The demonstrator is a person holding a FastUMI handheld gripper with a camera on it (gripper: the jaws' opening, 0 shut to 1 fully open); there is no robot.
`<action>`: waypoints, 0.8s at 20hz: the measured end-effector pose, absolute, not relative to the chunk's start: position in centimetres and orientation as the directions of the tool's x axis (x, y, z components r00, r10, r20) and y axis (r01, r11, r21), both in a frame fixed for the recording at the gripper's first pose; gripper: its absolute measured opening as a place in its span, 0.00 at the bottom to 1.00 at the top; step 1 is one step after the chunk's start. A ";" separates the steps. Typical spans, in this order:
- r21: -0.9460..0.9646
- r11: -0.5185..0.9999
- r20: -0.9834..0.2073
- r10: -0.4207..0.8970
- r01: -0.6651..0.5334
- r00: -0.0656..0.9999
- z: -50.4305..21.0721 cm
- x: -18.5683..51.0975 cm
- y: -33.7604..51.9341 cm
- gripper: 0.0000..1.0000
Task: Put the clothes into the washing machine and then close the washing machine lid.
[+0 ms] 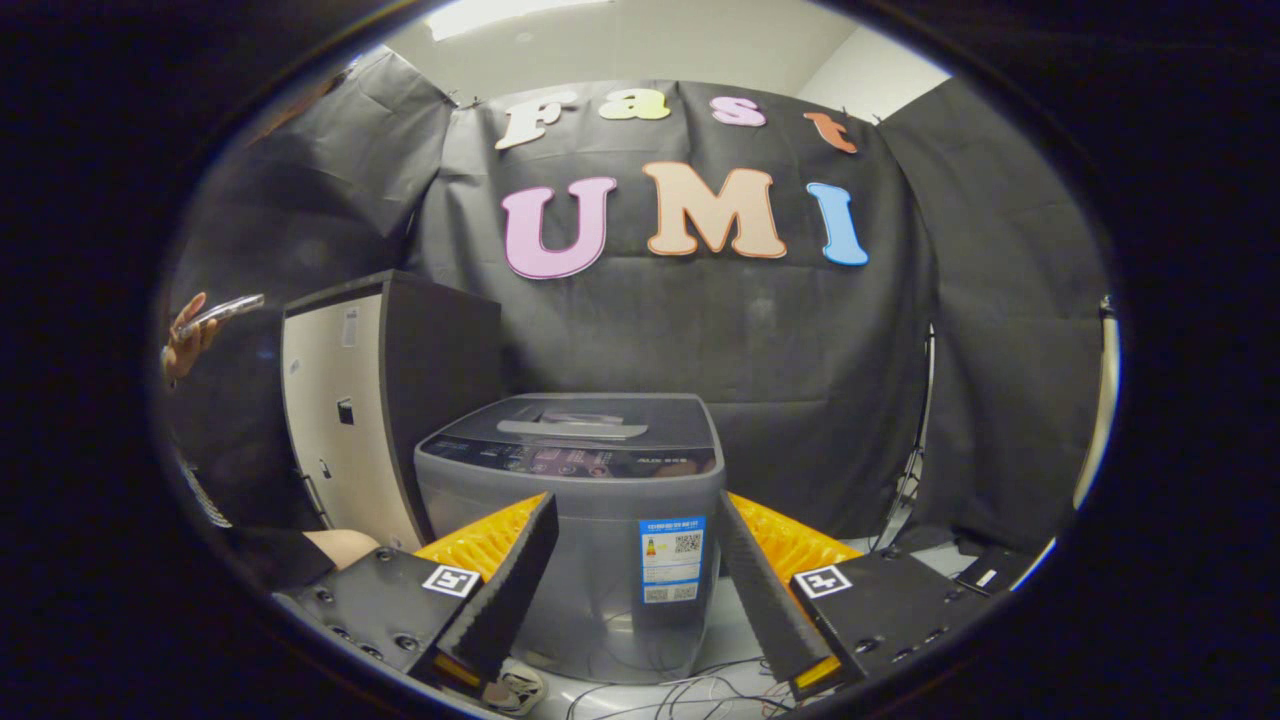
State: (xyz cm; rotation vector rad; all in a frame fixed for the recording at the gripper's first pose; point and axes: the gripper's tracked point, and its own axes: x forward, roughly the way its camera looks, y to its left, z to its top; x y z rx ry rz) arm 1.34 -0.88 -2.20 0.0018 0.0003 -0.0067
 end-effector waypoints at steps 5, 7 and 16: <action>0.003 1.000 0.001 -0.006 0.006 1.000 -2.2 1.3 -0.9 0.98; 0.002 1.000 0.000 -0.006 0.006 1.000 -2.2 1.3 -1.0 0.98; 0.002 1.000 0.000 -0.006 0.006 1.000 -2.2 1.2 -1.0 0.98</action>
